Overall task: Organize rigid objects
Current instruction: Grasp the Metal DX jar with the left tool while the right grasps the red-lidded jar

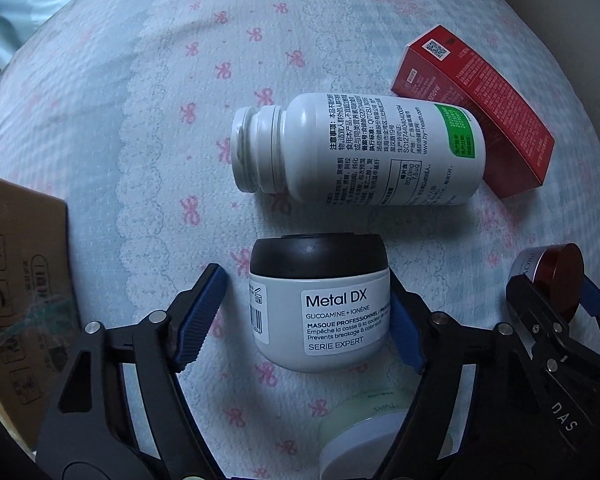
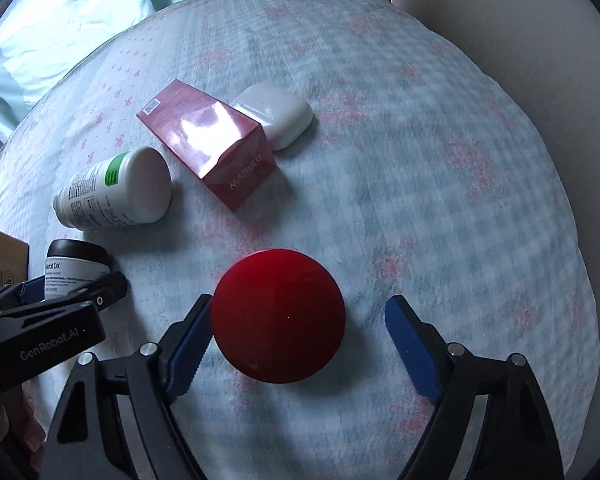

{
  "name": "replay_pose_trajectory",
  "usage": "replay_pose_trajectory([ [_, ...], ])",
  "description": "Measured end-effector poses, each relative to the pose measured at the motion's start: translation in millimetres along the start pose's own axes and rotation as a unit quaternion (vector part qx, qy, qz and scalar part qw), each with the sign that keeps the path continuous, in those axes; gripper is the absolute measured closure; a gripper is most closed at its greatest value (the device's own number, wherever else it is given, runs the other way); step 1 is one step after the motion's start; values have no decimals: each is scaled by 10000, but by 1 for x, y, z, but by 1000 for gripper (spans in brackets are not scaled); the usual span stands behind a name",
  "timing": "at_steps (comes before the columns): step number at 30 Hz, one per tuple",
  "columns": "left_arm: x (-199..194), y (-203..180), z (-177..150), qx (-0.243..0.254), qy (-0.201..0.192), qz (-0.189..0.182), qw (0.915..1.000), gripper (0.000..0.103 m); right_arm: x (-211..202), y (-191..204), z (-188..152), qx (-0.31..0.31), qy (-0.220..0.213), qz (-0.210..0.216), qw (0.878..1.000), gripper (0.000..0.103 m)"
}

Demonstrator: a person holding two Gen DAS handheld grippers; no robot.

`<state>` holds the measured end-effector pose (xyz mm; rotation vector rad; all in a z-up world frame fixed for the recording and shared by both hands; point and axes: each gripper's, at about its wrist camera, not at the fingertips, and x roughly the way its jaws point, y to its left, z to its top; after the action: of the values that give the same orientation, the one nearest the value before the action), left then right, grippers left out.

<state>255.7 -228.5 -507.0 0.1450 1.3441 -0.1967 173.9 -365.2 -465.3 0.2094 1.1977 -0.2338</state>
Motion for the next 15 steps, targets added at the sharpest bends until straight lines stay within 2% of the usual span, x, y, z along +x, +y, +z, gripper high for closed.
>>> replay_pose_trajectory([
  [1,0,0,-1,0,-37,-47,10000,36,0,2,0,-23,-45,-14,10000,31],
  [3,-1,-3,-3,30,-102,-151,9998,49,1,7,-1,-113,-108,-51,9999,45],
  [4,-2,-6,-4,67,-135,-132,9998,49,0,8,-2,-157,-149,-73,9997,52],
  [15,-10,2,-4,-16,-237,-214,9995,50,1,9,-1,-191,-269,-172,9993,53],
])
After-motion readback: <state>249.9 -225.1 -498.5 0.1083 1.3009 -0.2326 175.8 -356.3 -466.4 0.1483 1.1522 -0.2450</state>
